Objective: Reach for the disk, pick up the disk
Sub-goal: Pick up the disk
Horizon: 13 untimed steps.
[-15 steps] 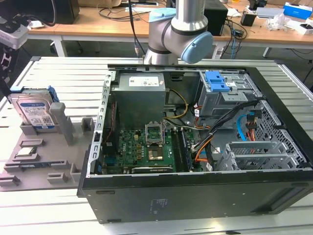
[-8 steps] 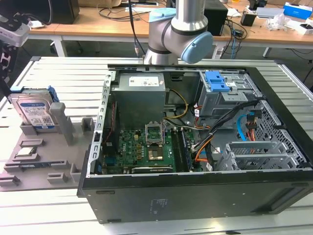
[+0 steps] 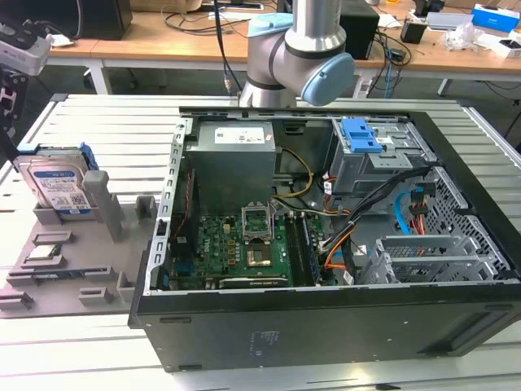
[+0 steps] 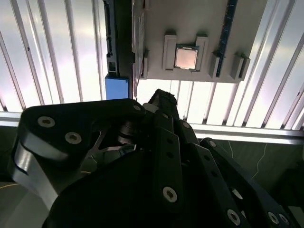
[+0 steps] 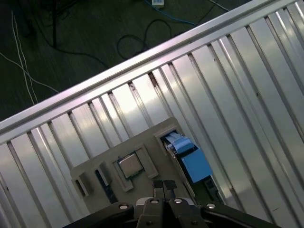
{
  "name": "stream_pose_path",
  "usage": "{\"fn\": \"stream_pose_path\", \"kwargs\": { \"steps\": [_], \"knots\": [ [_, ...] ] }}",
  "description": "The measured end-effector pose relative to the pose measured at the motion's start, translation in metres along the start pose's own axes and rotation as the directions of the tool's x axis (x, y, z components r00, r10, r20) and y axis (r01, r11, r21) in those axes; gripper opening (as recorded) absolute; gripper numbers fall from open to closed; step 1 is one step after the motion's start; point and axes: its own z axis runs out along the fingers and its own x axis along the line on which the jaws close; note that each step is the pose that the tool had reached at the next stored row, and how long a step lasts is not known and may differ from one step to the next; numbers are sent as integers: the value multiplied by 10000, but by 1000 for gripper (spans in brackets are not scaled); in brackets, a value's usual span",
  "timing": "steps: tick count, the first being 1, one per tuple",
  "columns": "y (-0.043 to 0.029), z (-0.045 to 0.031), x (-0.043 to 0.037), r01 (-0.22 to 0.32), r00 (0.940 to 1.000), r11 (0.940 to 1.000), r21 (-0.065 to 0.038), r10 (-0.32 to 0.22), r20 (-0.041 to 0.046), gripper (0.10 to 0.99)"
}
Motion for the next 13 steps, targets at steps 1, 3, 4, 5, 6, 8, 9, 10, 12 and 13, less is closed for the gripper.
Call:
{"fn": "stream_pose_path", "kwargs": {
  "steps": [1,3,4,5,6,8,9,10,12,13],
  "knots": [
    [0,0,0,79,10000,10000,0,-79,-3,106],
    [0,0,0,245,9997,9997,0,-245,-9,106],
    [0,0,0,431,9991,9991,0,-431,-16,106],
    [0,0,0,607,9982,9982,-1,-607,-23,106],
    [0,0,0,712,9975,9975,-1,-712,-27,106],
    [0,0,0,912,9958,9958,-2,-912,-35,106],
    [0,0,0,1138,9935,9935,-2,-1138,-44,106],
    [0,0,0,1253,9921,9921,-2,-1253,-48,106],
    [0,0,0,1433,9897,9897,-4,-1433,-55,106],
    [0,0,0,1530,9882,9882,-4,-1530,-59,106]
  ]
}}
